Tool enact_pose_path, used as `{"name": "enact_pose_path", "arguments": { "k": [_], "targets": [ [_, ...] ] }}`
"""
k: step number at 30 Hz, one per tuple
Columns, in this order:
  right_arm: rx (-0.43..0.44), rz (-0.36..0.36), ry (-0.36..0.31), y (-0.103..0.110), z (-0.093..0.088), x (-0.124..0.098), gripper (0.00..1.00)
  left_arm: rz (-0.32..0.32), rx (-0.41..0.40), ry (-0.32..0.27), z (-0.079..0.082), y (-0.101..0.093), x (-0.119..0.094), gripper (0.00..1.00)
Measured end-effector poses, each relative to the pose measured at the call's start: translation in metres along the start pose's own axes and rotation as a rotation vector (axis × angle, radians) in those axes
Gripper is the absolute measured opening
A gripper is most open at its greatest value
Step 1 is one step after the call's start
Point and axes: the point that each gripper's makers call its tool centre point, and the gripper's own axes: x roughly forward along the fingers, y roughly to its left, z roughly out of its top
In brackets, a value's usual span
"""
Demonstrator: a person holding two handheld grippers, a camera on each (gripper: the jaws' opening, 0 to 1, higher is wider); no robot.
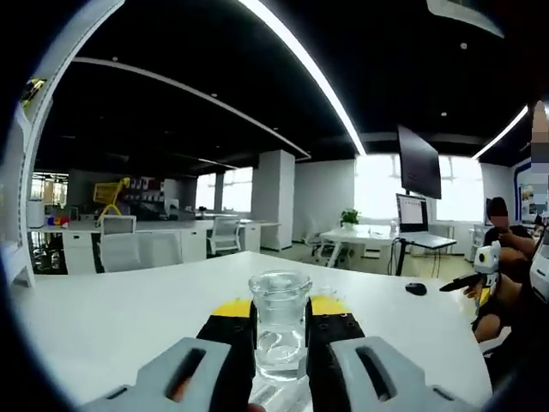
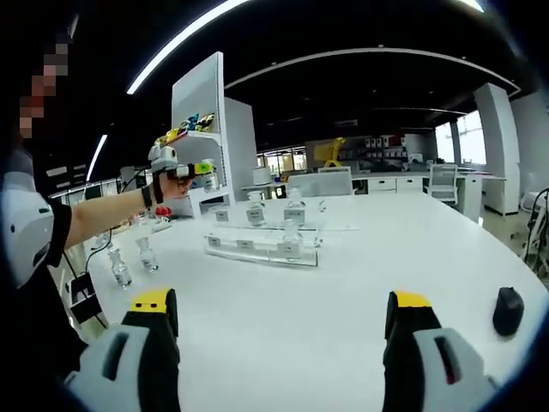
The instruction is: Identify the label on the chemical reagent bottle, grasp the chemical reagent bottle, and place it in the designated position on the reagent rack
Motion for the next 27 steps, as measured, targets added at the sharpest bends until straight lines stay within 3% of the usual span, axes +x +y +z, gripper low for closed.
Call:
{"name": "enact_pose_path", "arguments": {
  "k": [7, 15, 20, 27],
  "targets": [
    [0.003, -0.021, 0.018, -0.007, -0.001, 0.006, 0.97, 0.01, 0.003, 0.003, -0.018, 0.023, 0.017, 0.22],
    [0.0, -0.039, 0.034, -0.011, -0.001, 0.013, 0.97, -0.012, 0.025, 0.044, -0.047, 0.027, 0.027, 0.22],
    [-0.009, -0.049, 0.055, -0.011, -0.008, 0.016, 0.97, -0.022, 0.008, 0.02, -0.048, 0.028, 0.029, 0.22],
    [-0.02, -0.049, 0.067, -0.01, -0.01, 0.018, 0.97, -0.02, 0.022, 0.049, -0.065, 0.032, 0.032, 0.22]
  ]
}}
